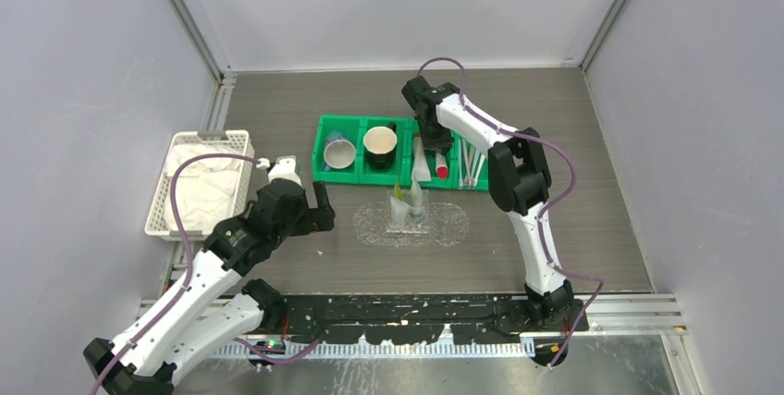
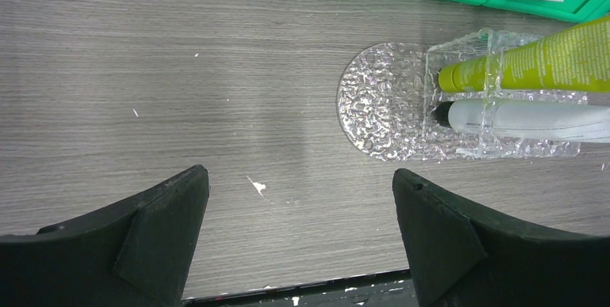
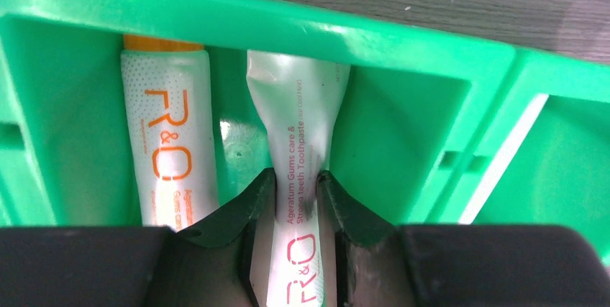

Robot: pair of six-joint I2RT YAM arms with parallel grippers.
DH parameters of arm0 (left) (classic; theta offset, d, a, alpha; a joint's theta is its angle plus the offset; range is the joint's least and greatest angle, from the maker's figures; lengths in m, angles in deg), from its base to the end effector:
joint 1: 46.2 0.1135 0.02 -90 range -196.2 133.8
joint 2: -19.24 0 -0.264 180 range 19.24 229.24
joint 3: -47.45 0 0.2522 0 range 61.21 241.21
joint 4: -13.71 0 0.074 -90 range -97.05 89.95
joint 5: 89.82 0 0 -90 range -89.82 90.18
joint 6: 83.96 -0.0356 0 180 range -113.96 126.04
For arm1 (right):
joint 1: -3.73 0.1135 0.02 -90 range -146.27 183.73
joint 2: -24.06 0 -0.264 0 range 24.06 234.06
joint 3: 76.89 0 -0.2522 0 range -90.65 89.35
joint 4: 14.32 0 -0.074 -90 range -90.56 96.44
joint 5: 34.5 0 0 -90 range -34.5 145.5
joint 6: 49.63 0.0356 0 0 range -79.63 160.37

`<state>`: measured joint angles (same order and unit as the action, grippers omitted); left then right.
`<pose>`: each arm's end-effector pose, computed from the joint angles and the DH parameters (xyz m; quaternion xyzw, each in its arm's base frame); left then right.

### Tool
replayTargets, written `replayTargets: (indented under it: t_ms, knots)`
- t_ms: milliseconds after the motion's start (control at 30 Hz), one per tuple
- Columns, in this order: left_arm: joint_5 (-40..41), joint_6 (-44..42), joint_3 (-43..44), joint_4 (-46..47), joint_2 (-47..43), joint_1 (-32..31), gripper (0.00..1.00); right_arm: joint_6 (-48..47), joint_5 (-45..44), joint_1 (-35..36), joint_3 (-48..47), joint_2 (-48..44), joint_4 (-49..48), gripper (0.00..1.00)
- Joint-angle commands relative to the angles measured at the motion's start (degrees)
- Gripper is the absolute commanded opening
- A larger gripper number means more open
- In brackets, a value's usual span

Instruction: Prepare toiletry sets of a toothbrush and toothpaste on the tray

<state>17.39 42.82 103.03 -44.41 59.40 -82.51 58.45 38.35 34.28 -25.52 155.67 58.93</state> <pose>0.1196 -0.0748 0.2776 -0.0637 0.9054 -0.1261 0.4003 0.4126 0.2313 0.1929 -0.0888 0.9778 -0.0861 0.1690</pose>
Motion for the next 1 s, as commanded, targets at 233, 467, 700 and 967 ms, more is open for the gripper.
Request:
replayTargets:
  t_ms: [233,467,700,967]
  knots:
    - [-11.4,-0.5,11.5,3.9,9.5,1.6,1.0,-0.8,0.8,0.1,9.3,-24.3,-11.7,0.17]
    - [-28.8,2.1,22.6,10.5,21.5,3.7,1.0,0.2,8.0,0.5,22.2,-40.0,-17.2,0.16]
    - [-36.3,4.3,36.4,13.3,30.0,3.7,0.99,1.0,12.8,3.9,29.9,-52.1,-17.4,0.16]
    - [-39.1,5.5,42.8,11.3,35.3,3.2,0.87,0.2,5.4,13.8,31.6,-58.3,-15.3,0.16]
